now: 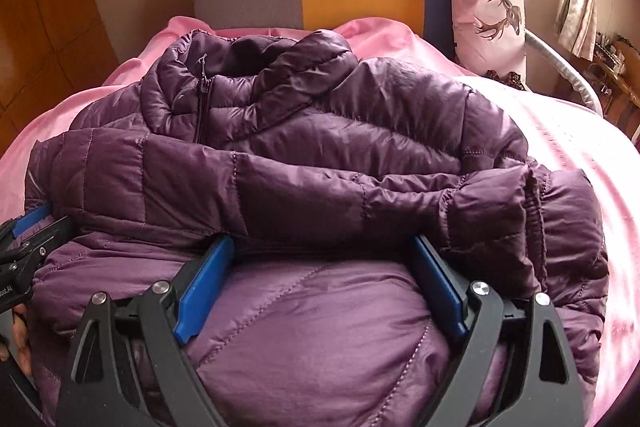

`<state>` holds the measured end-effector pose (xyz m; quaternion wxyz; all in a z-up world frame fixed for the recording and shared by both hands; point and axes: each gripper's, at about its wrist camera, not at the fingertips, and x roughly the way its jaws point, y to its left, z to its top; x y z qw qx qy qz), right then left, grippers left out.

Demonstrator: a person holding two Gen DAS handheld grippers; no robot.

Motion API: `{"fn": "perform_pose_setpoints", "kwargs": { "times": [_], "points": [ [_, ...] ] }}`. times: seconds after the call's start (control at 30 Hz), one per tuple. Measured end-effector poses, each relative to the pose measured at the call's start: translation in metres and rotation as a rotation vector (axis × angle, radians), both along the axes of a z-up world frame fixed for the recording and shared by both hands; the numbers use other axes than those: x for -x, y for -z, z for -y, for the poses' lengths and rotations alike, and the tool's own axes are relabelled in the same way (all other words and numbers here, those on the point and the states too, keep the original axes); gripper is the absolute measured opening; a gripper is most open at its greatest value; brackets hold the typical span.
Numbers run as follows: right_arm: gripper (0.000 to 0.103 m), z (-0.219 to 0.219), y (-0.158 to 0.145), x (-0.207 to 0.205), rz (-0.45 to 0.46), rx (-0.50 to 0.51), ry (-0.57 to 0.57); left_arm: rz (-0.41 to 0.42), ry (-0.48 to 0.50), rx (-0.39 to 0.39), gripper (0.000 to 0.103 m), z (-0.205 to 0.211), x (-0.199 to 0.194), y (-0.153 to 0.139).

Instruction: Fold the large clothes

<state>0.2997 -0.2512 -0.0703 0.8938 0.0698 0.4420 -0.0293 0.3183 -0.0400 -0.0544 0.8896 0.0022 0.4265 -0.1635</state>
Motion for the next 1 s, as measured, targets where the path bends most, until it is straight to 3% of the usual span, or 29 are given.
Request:
{"fn": "perform_pose_setpoints", "kwargs": {
  "times": [0.1,0.17,0.3,0.47,0.63,0.8,0.9,1.0],
  "points": [
    [0.089,0.000,-0.009,0.005,-0.012,0.008,0.000,-0.004,-0.017,-0.017,0.086,-0.001,0.007,-0.011],
    [0.096,0.002,-0.019,0.017,-0.013,0.004,0.008,-0.001,-0.034,0.001,0.086,-0.008,0.020,-0.019],
    [0.098,0.014,-0.035,0.057,0.001,-0.041,0.034,0.005,-0.069,0.050,0.088,-0.032,0.056,-0.030],
    [0.100,0.032,-0.049,0.126,-0.002,-0.087,0.029,0.002,-0.078,0.108,0.088,-0.068,0.112,-0.036],
    [0.100,0.056,-0.041,0.202,-0.075,-0.129,0.036,-0.035,-0.053,0.154,0.088,-0.110,0.171,-0.031],
    [0.100,0.064,-0.027,0.282,-0.125,-0.244,0.008,-0.074,-0.053,0.177,0.086,-0.145,0.230,-0.018],
    [0.095,0.055,-0.022,0.325,-0.148,-0.287,-0.013,-0.116,-0.043,0.195,0.081,-0.157,0.262,-0.010],
    [0.083,0.045,-0.011,0.359,-0.190,-0.339,-0.026,-0.157,-0.020,0.207,0.080,-0.164,0.294,-0.001]
  ]
}}
